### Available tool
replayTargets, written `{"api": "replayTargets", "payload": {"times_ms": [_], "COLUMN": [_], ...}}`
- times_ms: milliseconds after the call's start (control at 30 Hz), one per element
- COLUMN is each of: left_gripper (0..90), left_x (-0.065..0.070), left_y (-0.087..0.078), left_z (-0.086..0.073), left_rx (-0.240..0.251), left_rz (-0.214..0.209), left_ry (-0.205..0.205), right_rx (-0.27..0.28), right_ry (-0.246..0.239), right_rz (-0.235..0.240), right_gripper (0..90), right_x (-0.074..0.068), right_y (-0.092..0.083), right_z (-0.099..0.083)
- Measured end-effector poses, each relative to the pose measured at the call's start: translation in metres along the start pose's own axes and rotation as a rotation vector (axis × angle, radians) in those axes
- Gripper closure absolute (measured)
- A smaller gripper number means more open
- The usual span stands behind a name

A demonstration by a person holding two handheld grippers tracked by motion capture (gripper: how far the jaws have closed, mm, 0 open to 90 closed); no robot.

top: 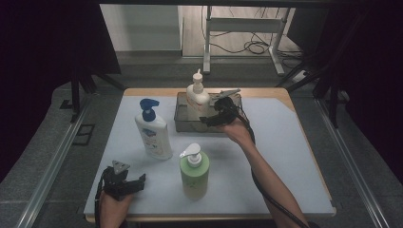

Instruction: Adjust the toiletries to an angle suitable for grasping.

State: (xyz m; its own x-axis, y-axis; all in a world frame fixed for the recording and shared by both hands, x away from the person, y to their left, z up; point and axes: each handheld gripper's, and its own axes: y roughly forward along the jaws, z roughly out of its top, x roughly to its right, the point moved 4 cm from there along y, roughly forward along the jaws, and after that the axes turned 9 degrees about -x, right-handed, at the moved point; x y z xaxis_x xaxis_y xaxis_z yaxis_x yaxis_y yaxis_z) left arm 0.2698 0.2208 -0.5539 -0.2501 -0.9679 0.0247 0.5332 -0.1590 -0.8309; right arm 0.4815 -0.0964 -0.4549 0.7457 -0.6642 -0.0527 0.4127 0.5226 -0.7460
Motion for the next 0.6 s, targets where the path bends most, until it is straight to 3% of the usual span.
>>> {"api": "replayTargets", "payload": {"times_ms": [200,333,600], "left_gripper": [11.8,11.8,11.8], "left_x": [0.000,0.000,0.000], "left_y": [0.000,0.000,0.000], "left_z": [0.000,0.000,0.000], "left_rx": [0.000,0.001,0.000], "left_rz": [0.001,0.001,0.001], "left_ry": [0.000,0.000,0.000], "right_rx": [-0.022,-0.051,-0.056], "right_ry": [0.043,0.051,0.090], "right_rz": [-0.002,-0.031,-0.054], "right_gripper": [37.5,51.2,75.2], "right_x": [0.010,0.014,0.021], "right_y": [-0.005,-0.006,-0.001], "right_z": [-0.009,-0.013,-0.014]}}
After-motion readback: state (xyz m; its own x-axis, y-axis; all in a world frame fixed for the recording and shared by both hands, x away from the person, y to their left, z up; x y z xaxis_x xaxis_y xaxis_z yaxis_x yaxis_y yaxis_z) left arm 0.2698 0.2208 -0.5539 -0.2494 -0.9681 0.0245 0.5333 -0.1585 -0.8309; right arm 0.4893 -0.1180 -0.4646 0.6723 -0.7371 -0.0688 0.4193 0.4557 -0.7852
